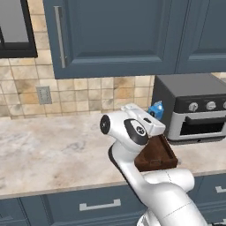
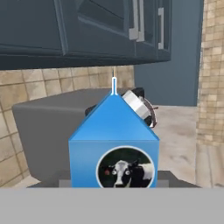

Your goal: Take out the milk from the fridge and place it on the tray on the counter. Then take the sugar cube near the tray and place it in the tray.

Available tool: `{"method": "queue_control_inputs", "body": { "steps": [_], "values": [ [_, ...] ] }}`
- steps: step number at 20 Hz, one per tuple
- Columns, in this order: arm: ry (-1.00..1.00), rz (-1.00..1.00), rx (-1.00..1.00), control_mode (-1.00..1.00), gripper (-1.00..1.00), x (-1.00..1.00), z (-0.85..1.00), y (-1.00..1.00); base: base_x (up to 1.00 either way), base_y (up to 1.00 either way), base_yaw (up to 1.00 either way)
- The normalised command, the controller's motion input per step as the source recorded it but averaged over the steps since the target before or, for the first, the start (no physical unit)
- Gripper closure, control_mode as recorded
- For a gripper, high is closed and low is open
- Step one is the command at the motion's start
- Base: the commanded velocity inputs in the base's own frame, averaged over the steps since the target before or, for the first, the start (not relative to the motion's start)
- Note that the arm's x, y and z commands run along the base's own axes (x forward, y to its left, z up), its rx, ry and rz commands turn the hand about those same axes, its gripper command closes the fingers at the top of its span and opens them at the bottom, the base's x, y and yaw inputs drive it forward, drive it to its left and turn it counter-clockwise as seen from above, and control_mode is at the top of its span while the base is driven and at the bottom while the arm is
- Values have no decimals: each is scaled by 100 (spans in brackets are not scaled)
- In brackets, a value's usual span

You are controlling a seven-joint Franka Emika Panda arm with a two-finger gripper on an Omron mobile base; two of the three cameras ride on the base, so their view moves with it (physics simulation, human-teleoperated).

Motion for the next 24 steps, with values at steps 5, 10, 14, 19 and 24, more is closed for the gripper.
{"method": "queue_control_inputs", "body": {
  "steps": [5,10,14,19,24],
  "values": [
    [12,-4,0,-100,100,27,-22,-25,0,0,0],
    [10,-1,0,-100,100,25,-34,-12,0,0,0],
    [0,0,0,-100,100,18,-25,-7,0,0,0],
    [0,0,0,-100,100,9,-29,-10,0,0,0],
    [-3,0,0,-100,100,10,-20,-16,0,0,0]
  ]
}}
